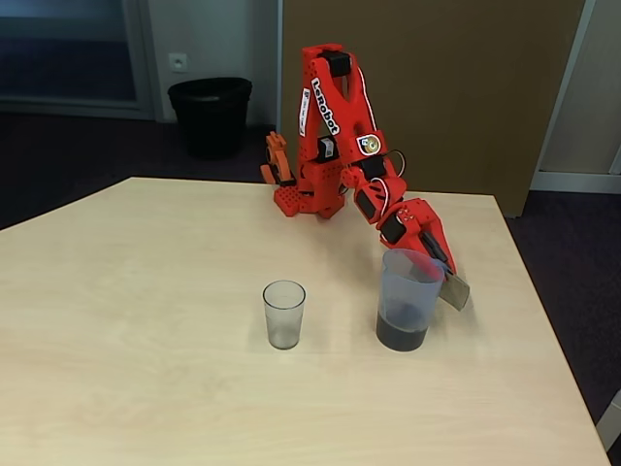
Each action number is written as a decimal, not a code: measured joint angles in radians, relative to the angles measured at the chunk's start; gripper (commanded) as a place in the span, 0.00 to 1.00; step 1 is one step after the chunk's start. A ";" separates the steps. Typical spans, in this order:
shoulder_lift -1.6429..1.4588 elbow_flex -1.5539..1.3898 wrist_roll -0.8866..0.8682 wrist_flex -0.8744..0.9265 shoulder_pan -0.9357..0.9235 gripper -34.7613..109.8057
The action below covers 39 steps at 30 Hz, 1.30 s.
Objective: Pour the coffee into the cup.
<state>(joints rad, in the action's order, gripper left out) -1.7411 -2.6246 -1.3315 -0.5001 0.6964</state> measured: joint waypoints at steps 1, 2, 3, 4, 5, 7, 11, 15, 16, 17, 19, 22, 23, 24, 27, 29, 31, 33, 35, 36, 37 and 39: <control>-0.002 0.006 0.000 0.015 -0.003 0.24; -0.003 0.011 0.000 0.031 -0.006 0.24; -0.009 0.021 0.000 0.054 -0.006 0.24; -0.012 0.035 0.000 0.087 -0.006 0.24; -0.017 0.051 0.000 0.118 -0.015 0.24; -0.028 0.080 0.008 0.183 -0.023 0.24; -0.043 0.118 0.012 0.270 -0.025 0.24; -0.061 0.133 0.012 0.319 -0.026 0.24; -0.069 0.137 0.012 0.337 -0.034 0.24; -0.074 0.144 0.012 0.360 -0.038 0.24; -0.091 0.164 0.009 0.417 -0.043 0.24; -0.114 0.195 0.012 0.495 -0.052 0.24; -0.121 0.206 0.015 0.522 -0.055 0.24; -0.133 0.213 0.015 0.546 -0.060 0.24; -0.146 0.239 0.029 0.604 -0.063 0.24; -0.155 0.259 0.031 0.653 -0.074 0.24; -0.167 0.273 0.031 0.689 -0.084 0.24; -0.175 0.278 0.031 0.713 -0.092 0.24; -0.184 0.278 0.043 0.724 -0.101 0.24; -0.187 0.279 0.040 0.735 -0.104 0.24; -0.192 0.279 0.040 0.738 -0.104 0.24; -0.202 0.284 0.040 0.755 -0.104 0.24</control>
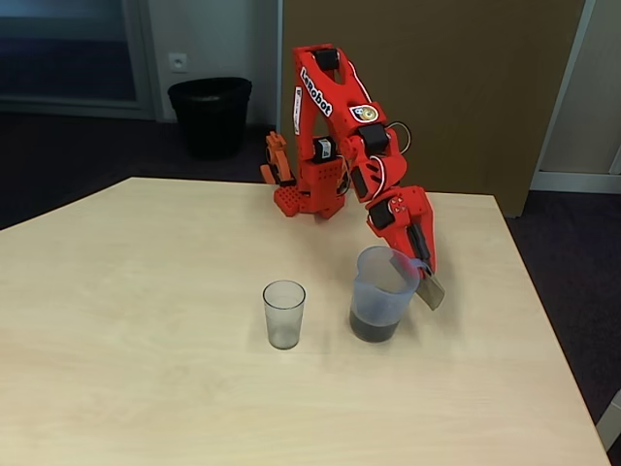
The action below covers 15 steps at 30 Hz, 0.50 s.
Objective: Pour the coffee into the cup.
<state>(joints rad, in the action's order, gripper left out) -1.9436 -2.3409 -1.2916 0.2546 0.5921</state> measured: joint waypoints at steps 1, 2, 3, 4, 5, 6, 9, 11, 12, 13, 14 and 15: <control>-0.005 0.009 0.000 0.014 -0.005 0.24; -0.006 0.021 0.000 0.021 -0.006 0.24; -0.012 0.025 0.000 0.032 -0.011 0.24; -0.018 0.028 -0.008 0.035 -0.012 0.24; -0.025 0.029 -0.011 0.040 -0.015 0.24; -0.034 0.029 -0.021 0.051 -0.020 0.24; -0.052 0.029 -0.054 0.055 -0.031 0.24; -0.060 0.029 -0.086 0.055 -0.029 0.24; -0.069 0.029 -0.109 0.055 -0.028 0.24; -0.074 0.029 -0.132 0.052 -0.028 0.24; -0.077 0.029 -0.158 0.038 -0.028 0.24; -0.086 0.029 -0.190 0.026 -0.028 0.24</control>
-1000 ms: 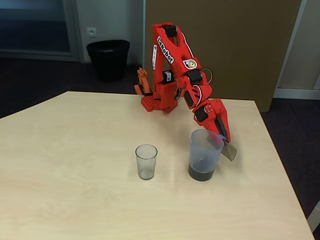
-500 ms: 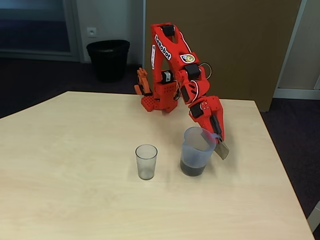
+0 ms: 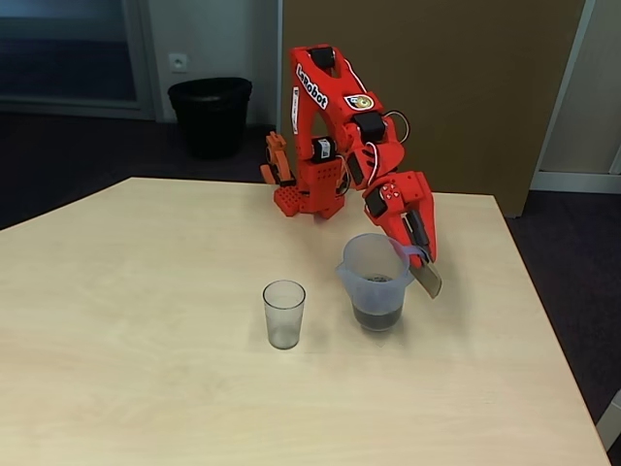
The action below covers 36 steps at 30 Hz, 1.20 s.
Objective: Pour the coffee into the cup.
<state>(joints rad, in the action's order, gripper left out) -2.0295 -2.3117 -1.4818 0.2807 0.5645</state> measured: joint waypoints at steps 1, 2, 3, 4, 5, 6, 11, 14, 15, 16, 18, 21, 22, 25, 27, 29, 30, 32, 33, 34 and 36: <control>-0.002 0.000 -0.023 -0.014 0.000 0.24; -0.009 0.000 -0.048 -0.021 0.002 0.24; -0.018 0.000 -0.075 -0.026 0.002 0.24; -0.023 -0.002 -0.101 -0.037 0.002 0.24; -0.035 -0.005 -0.127 -0.040 0.000 0.24; -0.041 -0.005 -0.147 -0.043 0.000 0.24; -0.104 -0.035 -0.268 -0.043 -0.015 0.24; -0.147 -0.064 -0.328 -0.058 -0.029 0.24; -0.160 -0.071 -0.345 -0.069 -0.040 0.24; -0.163 -0.071 -0.364 -0.072 -0.049 0.24; -0.179 -0.087 -0.387 -0.087 -0.072 0.24; -0.183 -0.087 -0.420 -0.120 -0.101 0.24; -0.183 -0.087 -0.428 -0.126 -0.110 0.24; -0.183 -0.087 -0.457 -0.169 -0.129 0.24; -0.173 -0.086 -0.474 -0.190 -0.132 0.24; -0.150 -0.086 -0.482 -0.209 -0.140 0.24; -0.143 -0.086 -0.485 -0.215 -0.140 0.24; -0.126 -0.086 -0.500 -0.230 -0.140 0.24; -0.114 -0.081 -0.502 -0.241 -0.138 0.24; -0.106 -0.080 -0.505 -0.247 -0.138 0.24; -0.091 -0.080 -0.518 -0.261 -0.140 0.24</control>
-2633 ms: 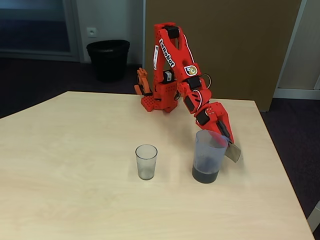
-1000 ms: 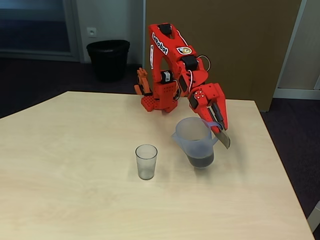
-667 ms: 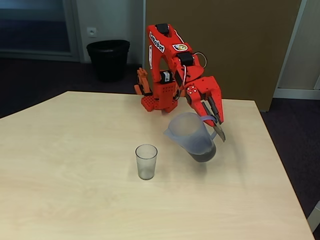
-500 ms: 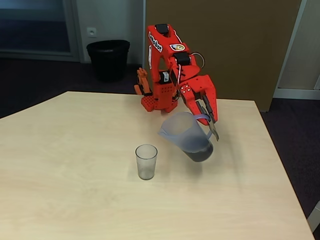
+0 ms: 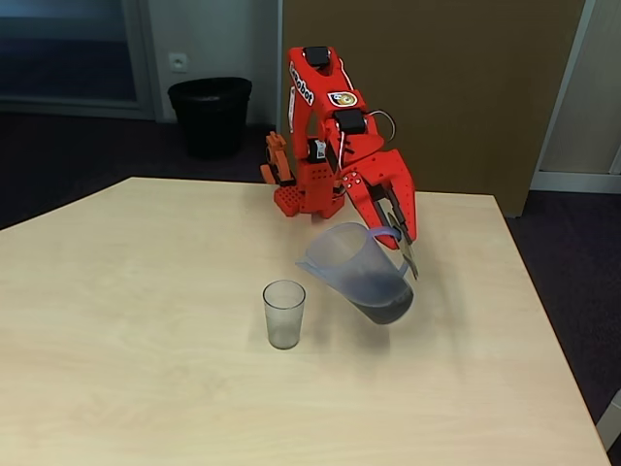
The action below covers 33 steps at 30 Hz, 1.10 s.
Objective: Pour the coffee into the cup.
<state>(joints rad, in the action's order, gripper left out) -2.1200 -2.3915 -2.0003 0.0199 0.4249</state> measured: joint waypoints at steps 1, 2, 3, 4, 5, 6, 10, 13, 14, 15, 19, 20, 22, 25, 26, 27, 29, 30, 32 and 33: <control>0.011 0.000 -0.011 -0.006 0.000 0.24; 0.015 0.000 -0.014 -0.018 0.000 0.24; 0.018 0.000 -0.018 -0.031 0.000 0.24; 0.026 0.002 -0.031 -0.038 0.000 0.24; 0.031 0.002 -0.043 -0.051 0.002 0.24; 0.031 0.002 -0.049 -0.057 0.002 0.24; 0.046 0.008 -0.091 -0.077 0.002 0.24; 0.048 0.008 -0.141 -0.087 -0.006 0.24; 0.048 0.009 -0.144 -0.092 -0.003 0.24; 0.048 0.009 -0.161 -0.095 0.000 0.24; 0.048 0.009 -0.204 -0.107 -0.003 0.24; 0.048 0.009 -0.213 -0.120 -0.002 0.24; 0.048 0.009 -0.233 -0.132 -0.002 0.24; 0.048 0.009 -0.245 -0.144 -0.002 0.24; 0.048 0.009 -0.255 -0.155 -0.002 0.24; 0.048 0.009 -0.268 -0.161 -0.002 0.24; 0.048 0.005 -0.281 -0.176 -0.003 0.24; 0.048 0.003 -0.285 -0.189 -0.003 0.24; 0.046 -0.009 -0.295 -0.199 -0.006 0.24; 0.046 -0.012 -0.301 -0.209 -0.011 0.24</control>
<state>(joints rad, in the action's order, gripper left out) -2.0739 -2.4037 -2.3010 -0.1887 0.4142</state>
